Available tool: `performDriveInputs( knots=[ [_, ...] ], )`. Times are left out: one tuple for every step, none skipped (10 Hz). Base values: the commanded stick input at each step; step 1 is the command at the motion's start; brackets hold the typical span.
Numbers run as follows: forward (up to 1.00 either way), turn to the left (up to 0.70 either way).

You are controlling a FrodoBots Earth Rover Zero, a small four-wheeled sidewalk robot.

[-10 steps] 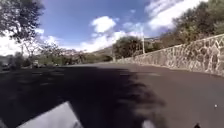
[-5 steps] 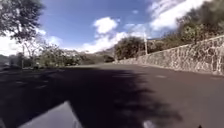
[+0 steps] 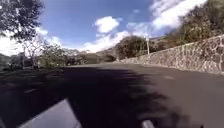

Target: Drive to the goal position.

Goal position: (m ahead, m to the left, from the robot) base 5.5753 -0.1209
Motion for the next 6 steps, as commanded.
performDriveInputs(
  knots=[
    [0.7,0.0],
    [0.7,0.0],
    [0.7,0.0],
    [0.7,0.0],
    [0.7,0.0],
    [0.7,0.0]
  ],
)
